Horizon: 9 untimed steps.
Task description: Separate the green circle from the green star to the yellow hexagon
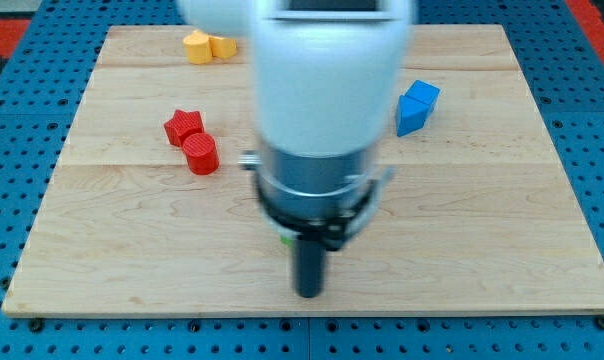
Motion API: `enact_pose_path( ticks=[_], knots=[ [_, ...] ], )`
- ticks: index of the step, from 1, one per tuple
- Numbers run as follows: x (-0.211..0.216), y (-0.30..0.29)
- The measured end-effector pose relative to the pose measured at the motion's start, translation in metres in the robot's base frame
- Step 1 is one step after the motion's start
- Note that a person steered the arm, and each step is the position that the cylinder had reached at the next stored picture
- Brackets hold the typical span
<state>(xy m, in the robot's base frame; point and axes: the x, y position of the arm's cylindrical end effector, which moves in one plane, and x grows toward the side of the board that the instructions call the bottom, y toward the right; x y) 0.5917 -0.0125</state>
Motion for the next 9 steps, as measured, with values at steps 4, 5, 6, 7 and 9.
enact_pose_path(
  ticks=[4, 5, 6, 7, 9],
  knots=[
    [-0.107, 0.051],
    [-0.134, 0.031],
    [-0.155, -0.005],
    [-0.187, 0.019],
    [-0.256, -0.024]
  ],
)
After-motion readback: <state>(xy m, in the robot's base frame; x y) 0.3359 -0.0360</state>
